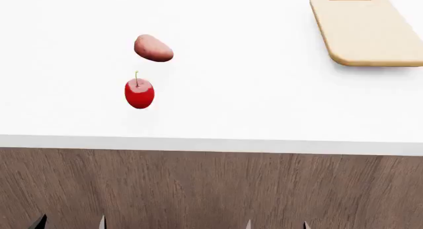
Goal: Place the cherry and the sweet potato on separate cutting boards.
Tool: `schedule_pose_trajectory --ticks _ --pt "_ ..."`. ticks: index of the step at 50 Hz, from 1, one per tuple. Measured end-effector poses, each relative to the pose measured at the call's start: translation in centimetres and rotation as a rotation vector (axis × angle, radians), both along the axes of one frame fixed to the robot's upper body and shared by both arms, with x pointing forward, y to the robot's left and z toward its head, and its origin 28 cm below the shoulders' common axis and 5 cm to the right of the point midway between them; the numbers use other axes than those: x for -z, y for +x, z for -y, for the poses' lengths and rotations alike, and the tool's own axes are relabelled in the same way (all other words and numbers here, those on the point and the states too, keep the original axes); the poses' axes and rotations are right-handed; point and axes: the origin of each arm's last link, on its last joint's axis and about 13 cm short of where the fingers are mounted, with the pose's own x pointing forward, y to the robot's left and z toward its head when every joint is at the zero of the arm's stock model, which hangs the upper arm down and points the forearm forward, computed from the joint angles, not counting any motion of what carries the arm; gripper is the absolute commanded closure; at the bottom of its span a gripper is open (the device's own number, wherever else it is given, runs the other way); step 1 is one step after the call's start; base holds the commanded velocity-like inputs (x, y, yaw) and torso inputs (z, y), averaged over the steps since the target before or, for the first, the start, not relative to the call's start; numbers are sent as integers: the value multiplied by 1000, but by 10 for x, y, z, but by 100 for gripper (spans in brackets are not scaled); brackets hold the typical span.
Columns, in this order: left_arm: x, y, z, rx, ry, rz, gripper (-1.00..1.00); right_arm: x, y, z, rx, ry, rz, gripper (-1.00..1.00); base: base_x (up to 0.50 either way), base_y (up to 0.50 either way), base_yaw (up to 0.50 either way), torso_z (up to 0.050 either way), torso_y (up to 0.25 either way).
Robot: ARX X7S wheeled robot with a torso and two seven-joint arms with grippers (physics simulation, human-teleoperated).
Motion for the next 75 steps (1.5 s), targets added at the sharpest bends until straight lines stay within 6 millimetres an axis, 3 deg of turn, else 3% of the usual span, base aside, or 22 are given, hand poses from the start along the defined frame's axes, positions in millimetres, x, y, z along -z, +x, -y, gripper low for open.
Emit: schedule_pose_trajectory --ticks 26,42,75 --pt "1 0 0 0 23 -8 -100 -2 0 -1 5 -36 32 -100 0 0 0 0 0" --pt "2 1 -2 -12 49 -9 -100 -3 -1 -1 1 -66 39 -100 83 381 0 0 0" --pt "-3 -1 0 23 64 38 -100 -3 0 -1 14 -105 35 -100 0 0 0 42 0"
